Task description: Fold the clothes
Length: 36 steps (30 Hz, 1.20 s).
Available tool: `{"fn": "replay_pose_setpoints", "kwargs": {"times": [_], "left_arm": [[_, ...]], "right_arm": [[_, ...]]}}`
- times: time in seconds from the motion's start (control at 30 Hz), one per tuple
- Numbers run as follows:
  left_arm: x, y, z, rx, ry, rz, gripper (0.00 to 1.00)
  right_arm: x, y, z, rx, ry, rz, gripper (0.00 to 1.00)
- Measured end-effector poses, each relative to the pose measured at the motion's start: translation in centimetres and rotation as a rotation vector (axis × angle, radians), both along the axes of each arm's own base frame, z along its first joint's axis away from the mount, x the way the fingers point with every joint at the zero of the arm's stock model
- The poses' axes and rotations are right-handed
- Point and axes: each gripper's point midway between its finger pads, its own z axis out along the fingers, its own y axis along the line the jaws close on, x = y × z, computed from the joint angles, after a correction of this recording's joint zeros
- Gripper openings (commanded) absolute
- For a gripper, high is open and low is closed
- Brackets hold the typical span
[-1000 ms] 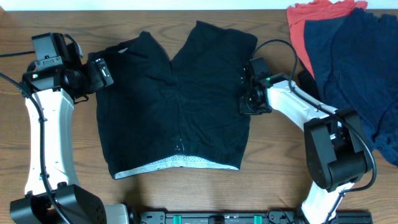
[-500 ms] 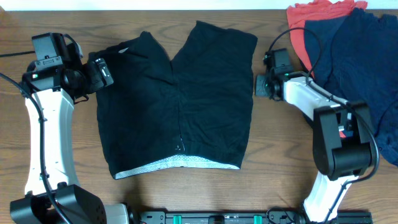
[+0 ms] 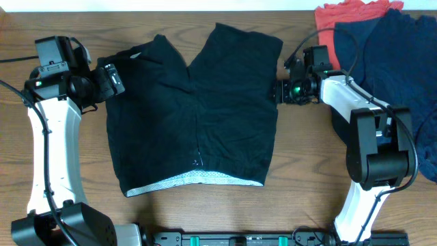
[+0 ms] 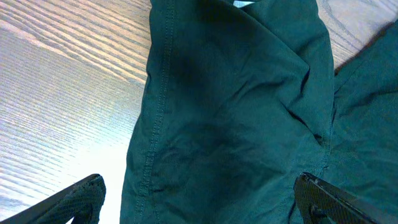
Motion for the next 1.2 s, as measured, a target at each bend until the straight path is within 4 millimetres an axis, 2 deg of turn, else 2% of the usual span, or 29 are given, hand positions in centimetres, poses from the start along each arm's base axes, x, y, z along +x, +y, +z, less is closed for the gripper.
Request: {"fn": "replay_pose_setpoints", "kwargs": {"times": [0.1, 0.17, 0.23, 0.33, 0.37, 0.5, 0.63, 0.73, 0.9, 1.0, 1.03, 1.1, 1.13, 1.17, 1.2], "left_arm": [[0.0, 0.0, 0.0, 0.000, 0.000, 0.000, 0.98], [0.0, 0.0, 0.0, 0.000, 0.000, 0.000, 0.98], [0.0, 0.0, 0.0, 0.001, 0.000, 0.000, 0.98], [0.0, 0.0, 0.0, 0.000, 0.000, 0.000, 0.98], [0.0, 0.0, 0.0, 0.001, 0.000, 0.000, 0.98], [0.0, 0.0, 0.0, 0.000, 0.000, 0.000, 0.98], [0.0, 0.0, 0.0, 0.001, 0.000, 0.000, 0.98], [0.0, 0.0, 0.0, 0.000, 0.000, 0.000, 0.98], [0.0, 0.0, 0.0, 0.000, 0.000, 0.000, 0.98], [0.0, 0.0, 0.0, 0.000, 0.000, 0.000, 0.98], [0.0, 0.0, 0.0, 0.000, 0.000, 0.000, 0.98], [0.0, 0.0, 0.0, 0.000, 0.001, 0.000, 0.98], [-0.1, 0.0, 0.0, 0.000, 0.003, 0.000, 0.98], [-0.1, 0.0, 0.0, -0.001, 0.004, 0.000, 0.98], [-0.1, 0.0, -0.1, -0.001, 0.005, 0.000, 0.98]], "right_arm": [[-2.3, 1.2, 0.0, 0.081, 0.101, 0.031, 0.54], [-3.5, 1.6, 0.1, 0.105, 0.146, 0.048, 0.47], [-4.2, 1.9, -0.2, 0.107, 0.170, 0.064, 0.34], [-4.7, 2.1, -0.8, 0.085, 0.190, 0.071, 0.09], [-4.7, 2.2, -1.0, 0.068, 0.189, 0.074, 0.04], [-4.2, 1.7, -1.5, 0.021, 0.177, 0.042, 0.01], [-1.9, 1.4, -1.4, 0.000, 0.084, 0.014, 0.01], [0.3, 0.3, -1.2, -0.033, -0.001, -0.019, 0.01], [4.6, -3.9, -0.6, -0.132, -0.187, -0.078, 0.01], [7.7, -6.4, 0.7, -0.189, -0.344, -0.097, 0.01], [8.9, -7.2, 1.4, -0.209, -0.414, -0.098, 0.06], [10.8, -8.0, 2.8, -0.238, -0.526, -0.100, 0.33], [11.7, -8.1, 3.6, -0.248, -0.580, -0.102, 0.52], [12.3, -8.1, 4.2, -0.252, -0.618, -0.102, 0.66], [12.7, -8.0, 4.7, -0.255, -0.647, -0.100, 0.76]]}}
